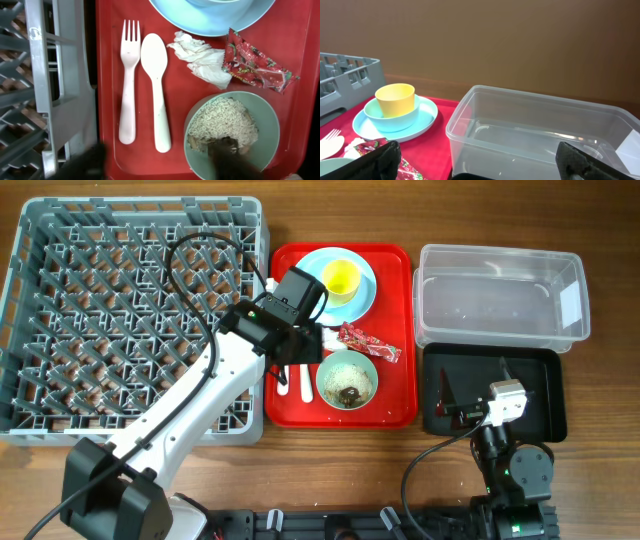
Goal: Sort waste into correct bins and load items into the dishwasher rack
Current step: 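Move the left gripper over the white spoon on the red tray, then lower the left gripper and close it on the white spoon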
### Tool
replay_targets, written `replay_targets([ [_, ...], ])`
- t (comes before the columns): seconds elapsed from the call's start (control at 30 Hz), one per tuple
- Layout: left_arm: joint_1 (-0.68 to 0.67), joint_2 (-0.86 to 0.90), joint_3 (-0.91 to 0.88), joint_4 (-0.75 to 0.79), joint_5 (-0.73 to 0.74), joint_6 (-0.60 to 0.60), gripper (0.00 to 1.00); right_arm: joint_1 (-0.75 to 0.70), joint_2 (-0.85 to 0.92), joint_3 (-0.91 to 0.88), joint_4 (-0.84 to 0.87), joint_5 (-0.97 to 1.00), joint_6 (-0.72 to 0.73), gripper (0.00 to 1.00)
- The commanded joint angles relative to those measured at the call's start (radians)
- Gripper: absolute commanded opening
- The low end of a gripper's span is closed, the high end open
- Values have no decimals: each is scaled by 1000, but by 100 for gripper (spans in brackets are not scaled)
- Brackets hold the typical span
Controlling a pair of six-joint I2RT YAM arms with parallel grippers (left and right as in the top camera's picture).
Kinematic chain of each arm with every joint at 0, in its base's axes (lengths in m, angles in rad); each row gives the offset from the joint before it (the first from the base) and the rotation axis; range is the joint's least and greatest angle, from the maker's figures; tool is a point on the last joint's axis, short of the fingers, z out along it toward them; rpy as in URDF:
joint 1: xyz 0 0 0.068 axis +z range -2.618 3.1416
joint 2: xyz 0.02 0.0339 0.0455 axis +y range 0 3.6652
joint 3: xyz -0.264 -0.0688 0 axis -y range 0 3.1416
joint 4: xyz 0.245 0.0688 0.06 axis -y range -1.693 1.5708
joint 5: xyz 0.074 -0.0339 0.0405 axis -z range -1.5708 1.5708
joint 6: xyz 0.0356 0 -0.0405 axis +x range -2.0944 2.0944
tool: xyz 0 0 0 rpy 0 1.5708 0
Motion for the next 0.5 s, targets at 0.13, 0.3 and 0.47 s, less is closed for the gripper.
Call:
replay_targets([
  [0.13,-1,99,-5,5,-10,-2,11,-5,-2,-1,3,-9,-5,100],
  [0.3,-1,171,-5,18,-10,-2,23,-5,-2,-1,3,-9,-5,100],
  [0.47,-1,239,-5,49,-33,-2,24,-5,-2,-1,3,-9,-5,100],
])
